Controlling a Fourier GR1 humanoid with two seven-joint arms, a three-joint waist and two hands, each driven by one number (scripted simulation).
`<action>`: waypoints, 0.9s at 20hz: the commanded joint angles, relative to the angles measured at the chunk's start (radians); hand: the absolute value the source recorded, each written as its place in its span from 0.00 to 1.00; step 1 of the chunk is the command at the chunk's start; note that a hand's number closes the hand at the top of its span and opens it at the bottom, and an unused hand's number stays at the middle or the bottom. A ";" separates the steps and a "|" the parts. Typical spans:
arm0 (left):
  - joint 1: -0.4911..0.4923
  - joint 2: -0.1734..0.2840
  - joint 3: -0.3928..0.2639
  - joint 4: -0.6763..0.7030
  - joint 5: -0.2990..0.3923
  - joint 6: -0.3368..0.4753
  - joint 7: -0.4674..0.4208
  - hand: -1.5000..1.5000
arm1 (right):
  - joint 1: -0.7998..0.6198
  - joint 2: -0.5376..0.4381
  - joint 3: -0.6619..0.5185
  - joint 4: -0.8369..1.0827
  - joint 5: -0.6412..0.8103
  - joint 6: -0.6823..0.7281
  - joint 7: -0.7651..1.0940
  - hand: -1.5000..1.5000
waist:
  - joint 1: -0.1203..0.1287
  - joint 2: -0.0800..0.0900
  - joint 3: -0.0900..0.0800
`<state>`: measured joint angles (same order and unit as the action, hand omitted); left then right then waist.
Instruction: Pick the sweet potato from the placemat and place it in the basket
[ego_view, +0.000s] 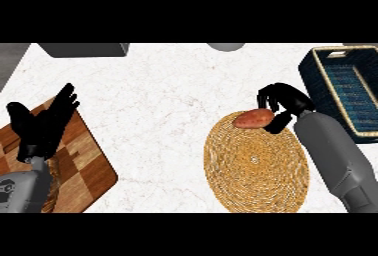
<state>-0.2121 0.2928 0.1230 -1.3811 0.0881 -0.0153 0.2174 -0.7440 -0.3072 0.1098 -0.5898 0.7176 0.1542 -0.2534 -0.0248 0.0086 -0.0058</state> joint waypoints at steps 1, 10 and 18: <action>-0.004 0.004 0.005 0.002 0.000 0.001 -0.003 0.50 | -0.061 0.002 -0.161 0.059 -0.064 -0.128 0.301 1.00 | 0.013 0.013 -0.003; -0.036 -0.020 -0.043 -0.012 0.001 -0.031 -0.006 0.50 | -0.328 0.091 -0.354 0.010 -0.075 -0.723 0.754 1.00 | 0.125 0.022 0.000; -0.089 -0.020 -0.068 -0.001 -0.021 -0.031 0.021 0.50 | -0.584 0.010 -0.266 0.173 0.241 -1.031 1.150 1.00 | 0.151 0.031 -0.006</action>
<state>-0.2856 0.2781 0.0667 -1.3926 0.0812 -0.0518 0.2350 -1.2132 -0.2682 -0.1766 -0.4831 0.8444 -0.7440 0.7134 0.1168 0.0355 -0.0098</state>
